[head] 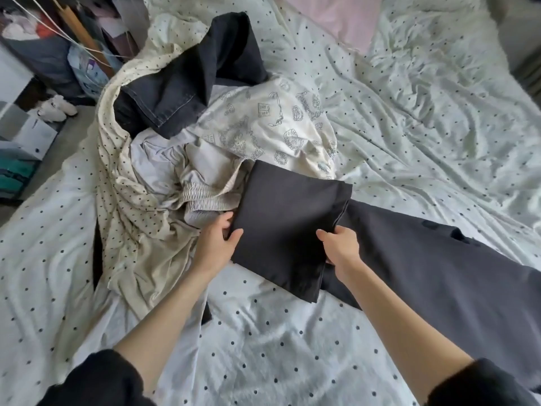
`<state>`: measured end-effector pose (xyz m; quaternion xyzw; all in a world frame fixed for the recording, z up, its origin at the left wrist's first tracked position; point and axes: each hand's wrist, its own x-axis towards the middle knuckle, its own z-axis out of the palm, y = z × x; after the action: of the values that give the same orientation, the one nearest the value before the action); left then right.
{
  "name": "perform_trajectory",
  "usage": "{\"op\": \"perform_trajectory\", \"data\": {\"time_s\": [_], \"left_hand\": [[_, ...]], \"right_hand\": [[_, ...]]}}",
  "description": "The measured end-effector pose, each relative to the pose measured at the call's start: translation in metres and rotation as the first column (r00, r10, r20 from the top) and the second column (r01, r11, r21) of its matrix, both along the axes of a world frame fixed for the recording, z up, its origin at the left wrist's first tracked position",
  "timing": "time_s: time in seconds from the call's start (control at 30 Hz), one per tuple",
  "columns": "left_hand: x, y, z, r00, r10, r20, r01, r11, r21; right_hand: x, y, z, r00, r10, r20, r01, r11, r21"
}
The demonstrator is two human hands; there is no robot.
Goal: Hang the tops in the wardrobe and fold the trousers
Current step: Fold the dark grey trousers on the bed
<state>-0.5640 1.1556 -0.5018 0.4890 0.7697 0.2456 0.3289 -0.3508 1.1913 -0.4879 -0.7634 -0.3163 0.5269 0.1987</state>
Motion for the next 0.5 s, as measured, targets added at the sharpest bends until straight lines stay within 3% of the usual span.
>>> {"op": "perform_trajectory", "data": {"time_s": [0.2, 0.3, 0.4, 0.5], "left_hand": [[0.005, 0.022, 0.004, 0.999, 0.036, -0.033, -0.038, 0.995, -0.088], [0.004, 0.016, 0.015, 0.998, 0.066, 0.016, -0.063, 0.991, -0.117], [-0.005, 0.002, 0.032, 0.975, 0.113, 0.191, -0.075, 0.978, -0.193], [-0.011, -0.030, 0.056, 0.875, 0.236, 0.424, -0.093, 0.939, -0.331]], "right_hand": [[0.000, -0.017, 0.009, 0.946, 0.103, 0.307, -0.161, 0.972, 0.171], [-0.001, -0.031, 0.018, 0.855, 0.186, 0.485, -0.379, 0.862, 0.338], [-0.007, -0.052, 0.017, 0.706, 0.363, 0.609, -0.641, 0.692, 0.331], [-0.017, -0.080, 0.020, 0.609, 0.551, 0.571, -0.757, 0.619, 0.211]]}}
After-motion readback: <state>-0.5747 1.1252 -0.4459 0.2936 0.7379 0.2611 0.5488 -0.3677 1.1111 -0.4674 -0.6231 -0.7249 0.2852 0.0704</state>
